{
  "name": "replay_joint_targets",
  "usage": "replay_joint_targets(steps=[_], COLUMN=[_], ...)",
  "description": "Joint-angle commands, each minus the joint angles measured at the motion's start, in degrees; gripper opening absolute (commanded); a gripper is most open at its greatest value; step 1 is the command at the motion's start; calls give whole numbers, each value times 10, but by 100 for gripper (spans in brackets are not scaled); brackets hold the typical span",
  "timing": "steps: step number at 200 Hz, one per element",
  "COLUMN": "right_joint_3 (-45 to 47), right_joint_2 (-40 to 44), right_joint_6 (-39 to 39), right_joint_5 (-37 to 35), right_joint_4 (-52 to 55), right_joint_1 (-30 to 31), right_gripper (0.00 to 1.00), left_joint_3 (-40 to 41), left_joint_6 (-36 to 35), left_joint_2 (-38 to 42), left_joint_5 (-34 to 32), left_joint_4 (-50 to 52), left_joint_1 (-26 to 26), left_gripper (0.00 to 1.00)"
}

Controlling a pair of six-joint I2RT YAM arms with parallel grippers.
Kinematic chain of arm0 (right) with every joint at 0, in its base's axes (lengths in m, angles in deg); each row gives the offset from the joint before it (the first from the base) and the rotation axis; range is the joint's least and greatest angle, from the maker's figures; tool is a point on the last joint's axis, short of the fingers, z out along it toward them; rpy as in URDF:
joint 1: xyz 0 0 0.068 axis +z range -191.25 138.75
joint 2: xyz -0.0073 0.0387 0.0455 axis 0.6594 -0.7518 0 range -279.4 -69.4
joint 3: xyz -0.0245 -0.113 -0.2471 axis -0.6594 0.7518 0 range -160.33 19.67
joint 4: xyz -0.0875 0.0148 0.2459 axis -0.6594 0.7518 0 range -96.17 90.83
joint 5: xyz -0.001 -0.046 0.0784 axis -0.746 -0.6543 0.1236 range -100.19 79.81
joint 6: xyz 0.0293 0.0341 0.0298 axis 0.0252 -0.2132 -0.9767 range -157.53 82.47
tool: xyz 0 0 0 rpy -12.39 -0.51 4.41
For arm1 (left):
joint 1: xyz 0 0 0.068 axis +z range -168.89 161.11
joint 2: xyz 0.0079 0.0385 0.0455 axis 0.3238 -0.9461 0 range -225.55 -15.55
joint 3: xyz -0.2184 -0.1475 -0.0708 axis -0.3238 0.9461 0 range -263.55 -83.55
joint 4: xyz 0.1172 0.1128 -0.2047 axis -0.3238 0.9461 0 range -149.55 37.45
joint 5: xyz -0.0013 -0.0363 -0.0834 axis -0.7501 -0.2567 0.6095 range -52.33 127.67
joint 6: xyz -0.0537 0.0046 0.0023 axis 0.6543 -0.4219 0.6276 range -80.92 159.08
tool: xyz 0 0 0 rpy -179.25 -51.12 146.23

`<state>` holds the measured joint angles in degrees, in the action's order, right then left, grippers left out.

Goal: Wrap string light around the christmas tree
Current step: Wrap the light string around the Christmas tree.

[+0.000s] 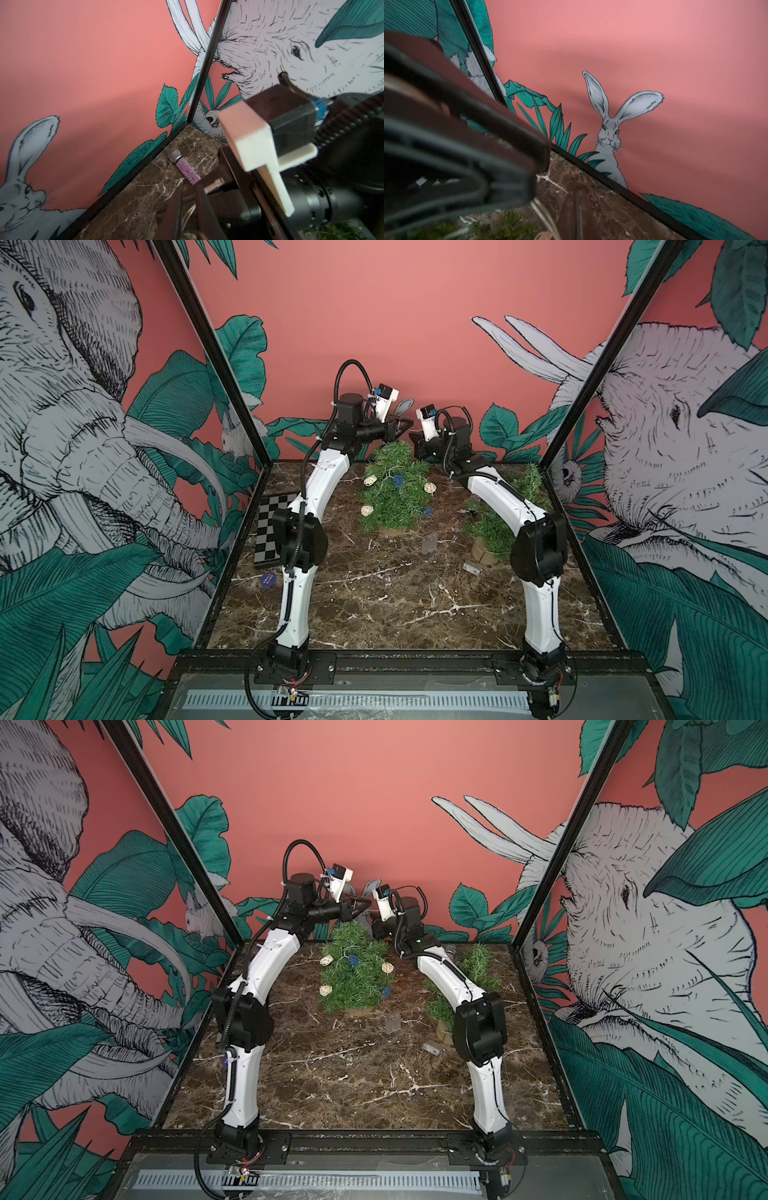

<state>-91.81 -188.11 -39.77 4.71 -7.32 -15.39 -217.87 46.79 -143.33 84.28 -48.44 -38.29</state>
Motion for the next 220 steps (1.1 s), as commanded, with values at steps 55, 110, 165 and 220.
replay_joint_targets(steps=[55, 110, 165, 220], right_joint_3=[165, 250, 351, 427], right_joint_2=[186, 293, 385, 405], right_joint_6=[60, 29, -71, -167], right_joint_5=[-63, -68, -5, 40], right_joint_4=[21, 109, 139, 84], right_joint_1=[-12, -12, -3, 30], right_gripper=[0, 0, 0, 0], left_joint_3=[106, 235, 405, 526], left_joint_6=[-13, -25, -43, -17], left_joint_2=[131, 237, 375, 467], left_joint_5=[-88, -180, -279, -311], left_joint_4=[54, 76, 85, 70], left_joint_1=[55, 58, 20, -4], left_gripper=[55, 54, 54, 54])
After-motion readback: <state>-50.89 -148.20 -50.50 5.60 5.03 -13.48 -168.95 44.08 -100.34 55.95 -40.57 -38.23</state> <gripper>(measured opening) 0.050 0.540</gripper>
